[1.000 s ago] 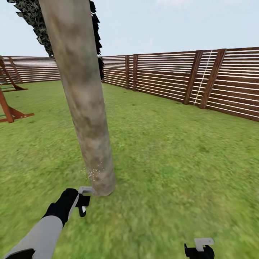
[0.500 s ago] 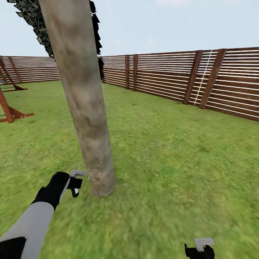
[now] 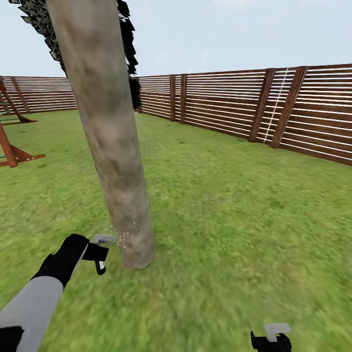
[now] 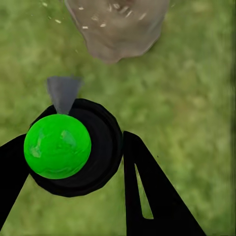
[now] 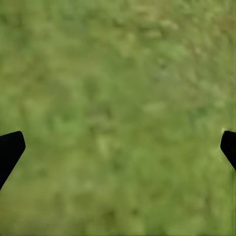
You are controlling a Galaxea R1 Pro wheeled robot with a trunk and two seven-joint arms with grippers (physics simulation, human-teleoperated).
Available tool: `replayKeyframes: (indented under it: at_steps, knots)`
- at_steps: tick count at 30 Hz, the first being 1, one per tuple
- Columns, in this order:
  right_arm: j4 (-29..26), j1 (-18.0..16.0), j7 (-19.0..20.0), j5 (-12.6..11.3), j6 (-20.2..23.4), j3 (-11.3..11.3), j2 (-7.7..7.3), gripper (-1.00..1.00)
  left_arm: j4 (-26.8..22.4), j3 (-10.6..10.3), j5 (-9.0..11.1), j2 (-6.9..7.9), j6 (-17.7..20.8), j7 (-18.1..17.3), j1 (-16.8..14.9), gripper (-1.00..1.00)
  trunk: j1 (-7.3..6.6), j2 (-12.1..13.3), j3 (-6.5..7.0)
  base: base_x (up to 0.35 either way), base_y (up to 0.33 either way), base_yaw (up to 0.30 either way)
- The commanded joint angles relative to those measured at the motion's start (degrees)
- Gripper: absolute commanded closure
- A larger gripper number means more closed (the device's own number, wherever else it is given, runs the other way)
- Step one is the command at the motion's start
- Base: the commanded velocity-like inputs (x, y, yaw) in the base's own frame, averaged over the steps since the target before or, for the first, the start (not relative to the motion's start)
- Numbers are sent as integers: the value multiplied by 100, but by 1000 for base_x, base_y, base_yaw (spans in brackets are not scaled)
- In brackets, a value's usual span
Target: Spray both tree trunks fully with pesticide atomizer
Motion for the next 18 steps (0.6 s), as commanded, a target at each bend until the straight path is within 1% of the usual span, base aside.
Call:
replayKeyframes:
  at_steps: [1, 4, 8, 18]
  knots:
    - [13, -5, -31, 61, -19, -35, -5, -100, -8, 24, -58, -4, 17, -55, -3, 100, 1, -2, -5, 155, -225, 0]
    - [13, -5, -31, 61, -19, -35, 2, -100, -9, 32, -48, -1, 17, -55, -9, 100, 1, -2, -5, 63, -258, 0]
    - [13, -5, -31, 61, -19, -35, 1, -100, -9, 32, -43, 3, 17, -55, -12, 100, 1, -2, -5, -75, -275, 0]
    - [13, -5, -31, 61, -19, -35, 6, -100, -14, 27, -46, 12, 17, -52, -19, 100, 1, -2, -5, -165, -257, 0]
